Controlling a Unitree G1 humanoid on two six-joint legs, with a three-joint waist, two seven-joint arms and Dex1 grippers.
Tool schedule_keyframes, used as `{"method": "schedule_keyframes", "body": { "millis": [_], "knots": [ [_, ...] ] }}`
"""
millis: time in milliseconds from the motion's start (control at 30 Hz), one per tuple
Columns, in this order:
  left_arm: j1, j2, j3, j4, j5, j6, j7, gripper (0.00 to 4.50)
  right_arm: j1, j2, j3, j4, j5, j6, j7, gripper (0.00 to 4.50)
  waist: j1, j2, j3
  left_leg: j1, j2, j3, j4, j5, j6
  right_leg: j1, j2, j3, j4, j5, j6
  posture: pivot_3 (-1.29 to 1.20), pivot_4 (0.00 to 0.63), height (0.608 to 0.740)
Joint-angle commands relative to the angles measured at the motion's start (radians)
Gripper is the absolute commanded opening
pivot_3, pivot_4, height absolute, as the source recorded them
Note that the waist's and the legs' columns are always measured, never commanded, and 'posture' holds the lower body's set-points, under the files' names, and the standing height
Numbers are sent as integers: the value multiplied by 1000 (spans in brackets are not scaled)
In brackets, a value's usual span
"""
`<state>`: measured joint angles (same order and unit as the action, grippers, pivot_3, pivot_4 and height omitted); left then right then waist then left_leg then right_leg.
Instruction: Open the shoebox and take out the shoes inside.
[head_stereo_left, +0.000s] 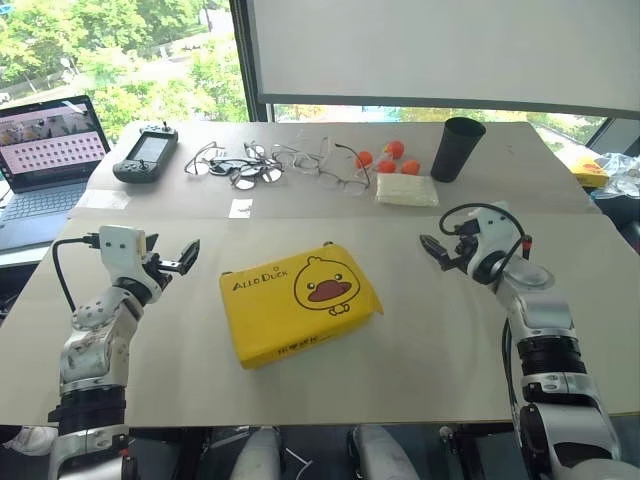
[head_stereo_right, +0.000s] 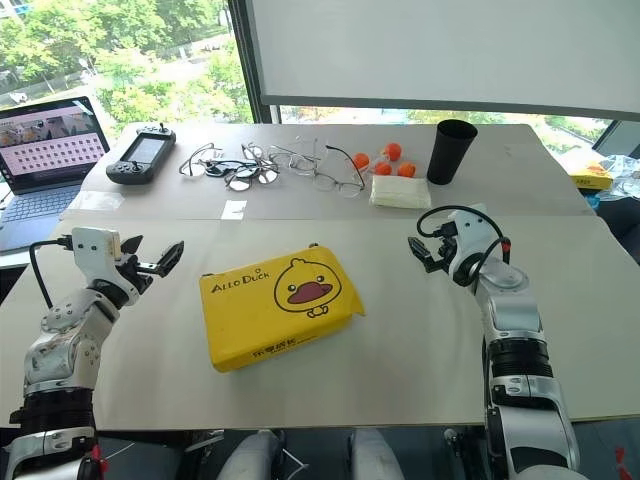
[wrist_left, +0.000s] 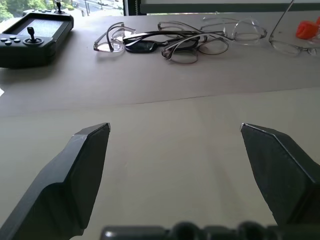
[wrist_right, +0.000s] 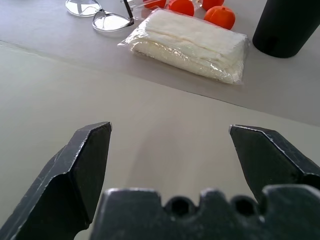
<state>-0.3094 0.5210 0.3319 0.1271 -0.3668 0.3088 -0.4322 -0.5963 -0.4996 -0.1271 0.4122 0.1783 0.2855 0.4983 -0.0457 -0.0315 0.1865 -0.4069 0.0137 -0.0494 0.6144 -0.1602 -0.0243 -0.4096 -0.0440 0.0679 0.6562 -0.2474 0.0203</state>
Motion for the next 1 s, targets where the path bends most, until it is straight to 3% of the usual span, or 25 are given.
{"method": "schedule_keyframes", "body": {
  "millis": [33,133,467,567,733,1000],
  "knots": [
    [6,48,6,-2,20,-40,-44,4500,15,-25,-15,-66,17,-4,38,4232,0,0,0,0,0,0,0,0,0,0,0,0,0,0,0,0,150,724],
    [62,108,25,-3,4,-56,-142,3781,28,-62,17,-96,35,-3,161,3501,-4,0,0,0,0,0,-1,0,0,-1,1,0,-1,0,0,0,150,724],
    [270,217,-33,-232,-55,26,-364,157,-104,33,223,38,38,6,499,35,-24,0,0,1,2,1,-1,0,0,-2,1,0,1,0,0,0,150,724],
    [345,265,-70,-373,-154,142,-478,15,-136,71,257,88,30,-15,544,0,-18,0,0,-1,1,1,-2,0,0,-3,0,0,0,0,0,0,150,724],
    [332,295,-140,-483,-195,273,-478,15,-157,102,327,102,2,-21,629,0,-14,0,0,-8,1,0,1,0,0,-11,0,0,3,0,-1,0,150,724],
    [165,218,-305,-386,-68,218,-448,15,-69,-102,399,-225,41,206,839,0,4,0,0,-9,1,0,1,0,0,-11,1,0,3,0,0,0,150,724]
  ]
}}
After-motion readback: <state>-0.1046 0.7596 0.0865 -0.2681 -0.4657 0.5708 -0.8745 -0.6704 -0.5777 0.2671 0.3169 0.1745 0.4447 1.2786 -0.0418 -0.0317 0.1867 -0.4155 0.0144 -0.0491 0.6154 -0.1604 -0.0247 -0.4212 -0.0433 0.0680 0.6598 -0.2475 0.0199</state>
